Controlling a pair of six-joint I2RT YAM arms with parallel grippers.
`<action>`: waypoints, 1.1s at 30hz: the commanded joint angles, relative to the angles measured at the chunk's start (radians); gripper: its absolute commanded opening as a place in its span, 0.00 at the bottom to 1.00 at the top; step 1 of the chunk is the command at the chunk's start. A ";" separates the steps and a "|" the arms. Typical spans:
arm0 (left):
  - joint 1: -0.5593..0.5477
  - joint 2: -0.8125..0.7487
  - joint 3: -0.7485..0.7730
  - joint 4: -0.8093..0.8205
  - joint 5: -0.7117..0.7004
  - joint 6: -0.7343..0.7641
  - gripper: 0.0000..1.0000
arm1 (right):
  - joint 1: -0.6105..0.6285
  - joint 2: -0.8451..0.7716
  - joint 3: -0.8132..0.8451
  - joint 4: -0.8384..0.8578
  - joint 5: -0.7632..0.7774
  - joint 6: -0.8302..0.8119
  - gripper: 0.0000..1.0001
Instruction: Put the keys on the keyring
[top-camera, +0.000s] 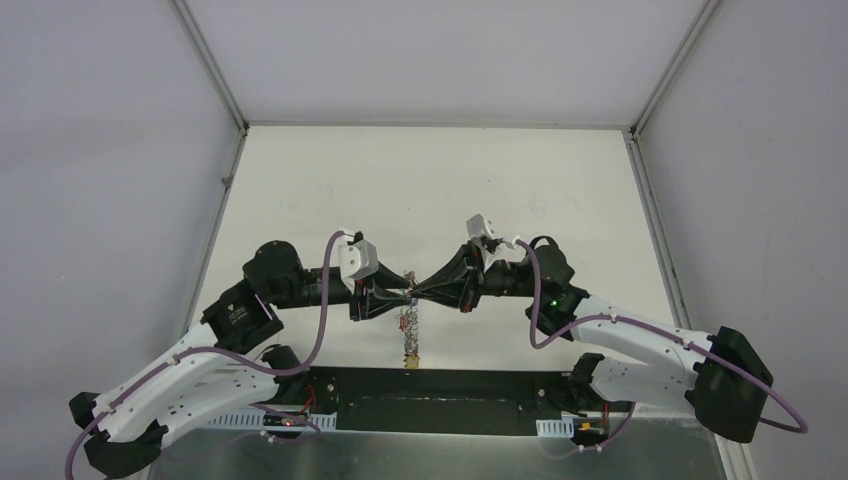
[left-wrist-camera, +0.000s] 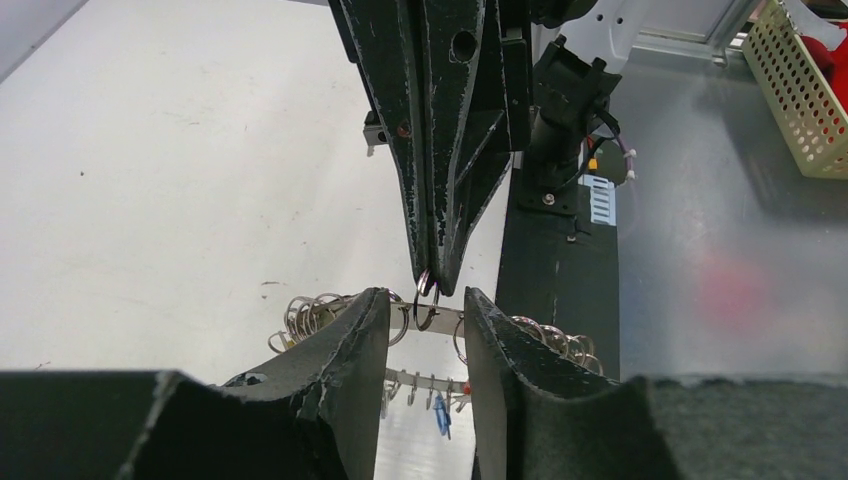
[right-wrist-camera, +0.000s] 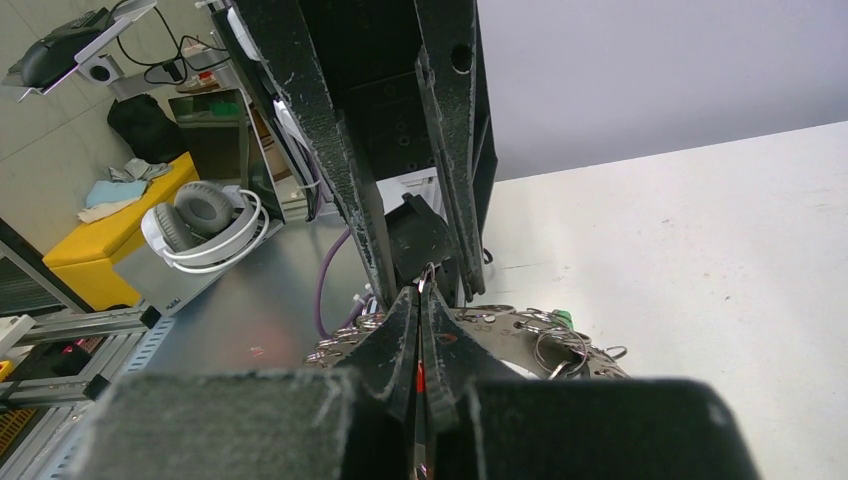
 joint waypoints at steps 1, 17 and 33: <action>-0.011 -0.018 0.037 -0.027 -0.024 0.018 0.35 | 0.003 -0.039 0.020 0.074 0.011 -0.014 0.00; -0.011 -0.008 0.047 -0.053 -0.007 0.023 0.31 | 0.004 -0.028 0.028 0.074 0.008 -0.014 0.00; -0.011 0.002 0.031 0.013 0.006 -0.001 0.07 | 0.003 -0.030 0.021 0.074 0.005 -0.013 0.00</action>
